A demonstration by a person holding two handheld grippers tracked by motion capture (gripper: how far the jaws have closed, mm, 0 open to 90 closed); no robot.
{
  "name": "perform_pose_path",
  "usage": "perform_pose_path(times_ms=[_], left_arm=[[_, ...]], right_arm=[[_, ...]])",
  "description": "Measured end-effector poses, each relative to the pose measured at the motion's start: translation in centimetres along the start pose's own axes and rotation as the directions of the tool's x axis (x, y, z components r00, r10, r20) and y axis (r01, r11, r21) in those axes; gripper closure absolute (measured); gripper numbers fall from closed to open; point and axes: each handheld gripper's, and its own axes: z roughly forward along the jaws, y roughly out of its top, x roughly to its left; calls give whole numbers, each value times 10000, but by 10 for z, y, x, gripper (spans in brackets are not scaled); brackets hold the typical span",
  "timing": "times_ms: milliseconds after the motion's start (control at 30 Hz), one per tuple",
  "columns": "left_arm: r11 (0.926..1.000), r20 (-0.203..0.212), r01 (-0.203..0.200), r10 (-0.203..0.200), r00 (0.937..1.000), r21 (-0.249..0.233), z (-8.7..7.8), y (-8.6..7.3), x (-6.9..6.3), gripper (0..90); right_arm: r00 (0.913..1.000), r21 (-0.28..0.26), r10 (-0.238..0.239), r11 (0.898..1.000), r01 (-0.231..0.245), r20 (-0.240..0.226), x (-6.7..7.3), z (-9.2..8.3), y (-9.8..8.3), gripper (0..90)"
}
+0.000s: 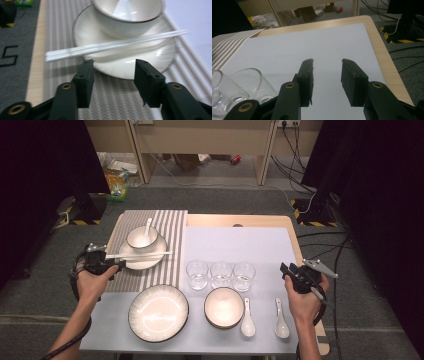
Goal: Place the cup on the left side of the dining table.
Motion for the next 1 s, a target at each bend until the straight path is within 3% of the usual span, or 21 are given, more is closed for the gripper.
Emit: perform_pose_path(times_ms=[67,167,233,300,367,633,733,933,1000], left_arm=[[9997,357,-219,224,9991,-143,-2,2,-12,442],[9995,725,-243,257,9970,-208,-3,4,-24,406],[9981,1157,-533,567,9917,-325,-2,8,-42,369],[9972,1220,-647,690,9901,-385,-2,10,-48,358],[9945,1495,-924,988,9838,-495,-1,15,-63,349],[9897,2085,-1231,1358,9686,-727,4,29,-96,316],[9865,2296,-1456,1591,9602,-747,8,31,-108,312],[9834,2976,-1663,1804,9375,-723,17,35,-135,304],[9802,3233,-1822,1977,9254,-779,19,38,-143,305]], right_arm=[[10000,-26,-14,10000,14,4,0,1,-1,619],[10000,10,-11,10000,11,1,0,1,-1,617],[10000,3,11,10000,-11,-9,-1,1,-1,616],[10000,-2,54,10000,-54,-20,-1,1,-1,615],[10000,-30,79,10000,-79,-2,-3,2,-1,615],[9998,50,164,9999,-165,66,-9,2,-4,614],[9997,44,196,9998,-197,109,-11,2,-3,613],[9996,25,255,9997,-256,115,-13,1,-3,613],[9996,53,243,9997,-244,130,-15,1,-3,613]])
